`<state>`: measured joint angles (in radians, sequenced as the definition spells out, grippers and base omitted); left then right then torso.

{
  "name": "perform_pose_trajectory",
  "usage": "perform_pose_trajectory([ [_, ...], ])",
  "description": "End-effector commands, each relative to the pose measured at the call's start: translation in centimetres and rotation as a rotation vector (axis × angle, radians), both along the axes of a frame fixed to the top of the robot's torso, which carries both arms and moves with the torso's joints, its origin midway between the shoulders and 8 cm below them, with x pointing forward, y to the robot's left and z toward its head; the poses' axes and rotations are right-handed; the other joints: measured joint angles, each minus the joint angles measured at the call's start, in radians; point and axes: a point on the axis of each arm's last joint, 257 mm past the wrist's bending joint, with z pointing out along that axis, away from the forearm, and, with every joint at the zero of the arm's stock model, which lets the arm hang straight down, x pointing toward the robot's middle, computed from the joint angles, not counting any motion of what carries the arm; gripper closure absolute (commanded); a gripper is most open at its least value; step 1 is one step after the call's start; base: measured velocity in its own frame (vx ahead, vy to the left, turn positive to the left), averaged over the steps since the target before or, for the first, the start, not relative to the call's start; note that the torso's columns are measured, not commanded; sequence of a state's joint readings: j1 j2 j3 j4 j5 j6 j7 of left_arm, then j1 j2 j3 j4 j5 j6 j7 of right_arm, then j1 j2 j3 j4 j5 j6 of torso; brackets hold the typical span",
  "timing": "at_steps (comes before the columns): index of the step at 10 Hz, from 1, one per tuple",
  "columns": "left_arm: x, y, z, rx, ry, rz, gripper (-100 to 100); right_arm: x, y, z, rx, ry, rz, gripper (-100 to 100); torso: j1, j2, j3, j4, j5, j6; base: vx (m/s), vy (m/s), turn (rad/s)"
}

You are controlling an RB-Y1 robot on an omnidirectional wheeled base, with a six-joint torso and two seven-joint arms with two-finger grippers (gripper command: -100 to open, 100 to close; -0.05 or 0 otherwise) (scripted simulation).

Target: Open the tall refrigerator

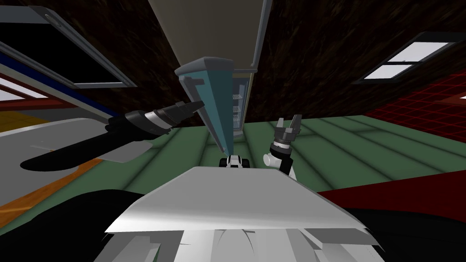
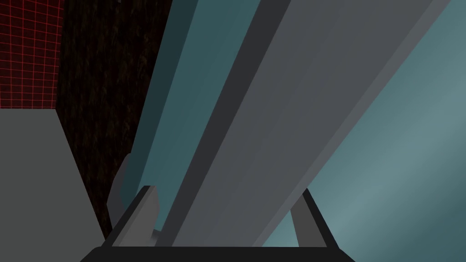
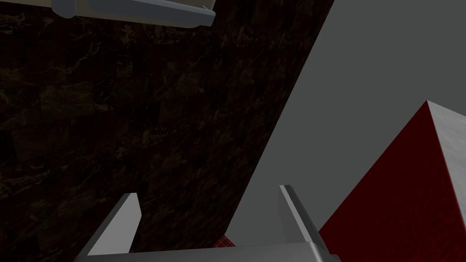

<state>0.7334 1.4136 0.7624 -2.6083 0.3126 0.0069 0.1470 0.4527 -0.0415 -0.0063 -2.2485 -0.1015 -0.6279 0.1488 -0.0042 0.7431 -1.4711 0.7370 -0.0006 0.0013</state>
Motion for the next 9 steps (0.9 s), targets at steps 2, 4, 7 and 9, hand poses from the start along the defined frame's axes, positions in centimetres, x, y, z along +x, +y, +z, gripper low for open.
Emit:
perform_pose_trajectory([
  [2,-0.5,-0.8,0.0,-0.001,-0.002,-0.035,100,0.0,0.0,0.0,0.000,0.000,0.000,0,-0.001,0.000,0.000,0.000,0.000,-0.001,-0.033,0.089,-0.026],
  [4,-0.8,-1.2,0.1,-0.001,-0.003,-0.053,100,0.0,0.0,0.0,0.000,0.000,0.000,0,0.010,0.002,0.000,0.004,0.003,-0.002,-0.082,0.191,-0.090],
  [7,-1.7,-2.2,0.1,-0.003,-0.005,-0.104,100,0.0,0.0,0.0,0.000,0.000,0.000,0,0.004,0.008,0.005,0.004,0.002,-0.004,-0.135,0.226,-0.082],
  [9,-1.2,-2.2,1.6,0.001,-0.022,-0.096,-100,0.0,0.0,0.0,0.000,0.000,0.000,0,0.000,0.011,0.010,0.003,0.002,-0.005,-0.087,0.150,-0.021],
])
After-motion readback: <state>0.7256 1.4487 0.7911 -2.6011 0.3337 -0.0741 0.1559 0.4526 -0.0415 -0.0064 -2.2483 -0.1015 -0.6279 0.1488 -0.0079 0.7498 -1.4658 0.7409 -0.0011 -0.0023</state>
